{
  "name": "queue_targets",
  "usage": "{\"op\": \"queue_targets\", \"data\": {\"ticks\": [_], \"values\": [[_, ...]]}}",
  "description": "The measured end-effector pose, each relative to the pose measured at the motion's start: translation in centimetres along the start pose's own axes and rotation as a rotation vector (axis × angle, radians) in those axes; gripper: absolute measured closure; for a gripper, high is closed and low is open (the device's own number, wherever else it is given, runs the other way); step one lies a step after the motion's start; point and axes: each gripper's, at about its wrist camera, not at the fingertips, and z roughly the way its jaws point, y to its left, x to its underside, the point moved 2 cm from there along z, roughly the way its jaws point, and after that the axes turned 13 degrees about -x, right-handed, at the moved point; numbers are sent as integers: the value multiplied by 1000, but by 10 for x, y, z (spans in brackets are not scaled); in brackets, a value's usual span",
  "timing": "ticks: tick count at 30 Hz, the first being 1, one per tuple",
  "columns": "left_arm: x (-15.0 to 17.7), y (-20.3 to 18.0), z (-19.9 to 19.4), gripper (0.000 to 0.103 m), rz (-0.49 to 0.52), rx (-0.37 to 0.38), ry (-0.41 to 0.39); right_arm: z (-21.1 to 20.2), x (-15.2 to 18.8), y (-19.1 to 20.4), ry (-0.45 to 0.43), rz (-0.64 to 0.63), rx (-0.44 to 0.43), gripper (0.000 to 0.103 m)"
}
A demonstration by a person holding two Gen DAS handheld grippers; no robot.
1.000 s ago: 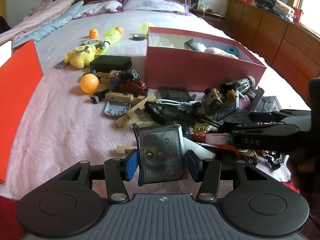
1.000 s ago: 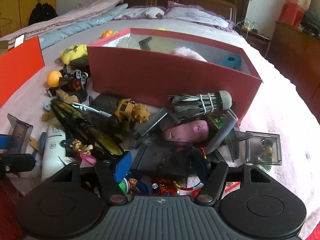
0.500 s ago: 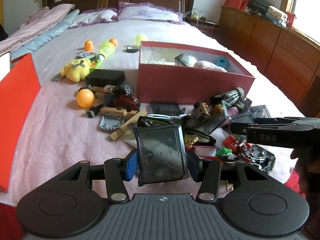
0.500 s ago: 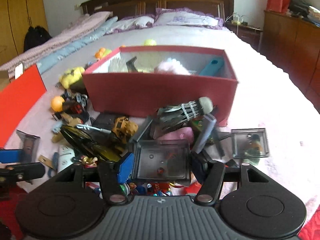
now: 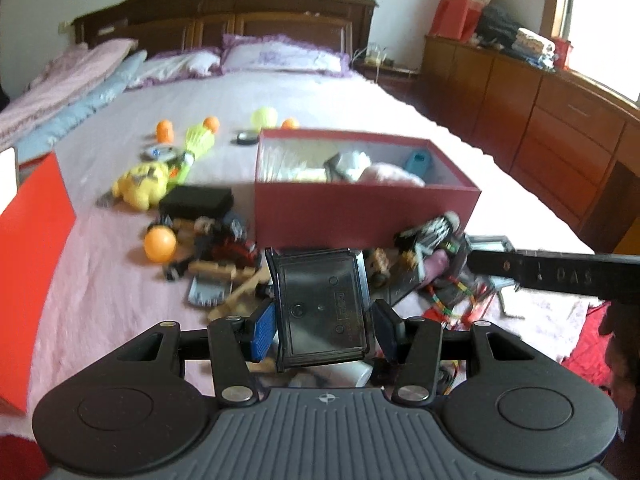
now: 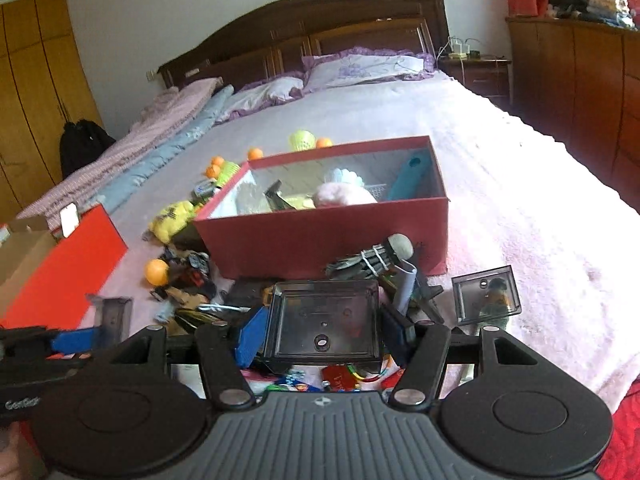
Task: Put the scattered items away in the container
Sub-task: 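Lift and carry both smoky cases over the red box with both tools, then open both tools over the box to drop the cases inside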
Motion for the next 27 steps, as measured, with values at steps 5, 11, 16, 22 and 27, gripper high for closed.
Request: {"op": "queue_targets", "data": {"ticks": [5,11,16,22,27], "values": [[-13,-6,6,52,2,15,5,-2,-4,0,3,16,-9,40],[-44,-20,36,52,30,43,12,14,-25,-10,17,18,5,40],[-82,-27,64,52,13,73,-17,26,-68,-22,-21,37,-4,40],[-128,-33,99,52,-10,107,-56,57,-115,-36,-33,54,23,40],[-153,-36,134,52,-11,94,-39,90,-139,-49,-19,121,10,40]]}}
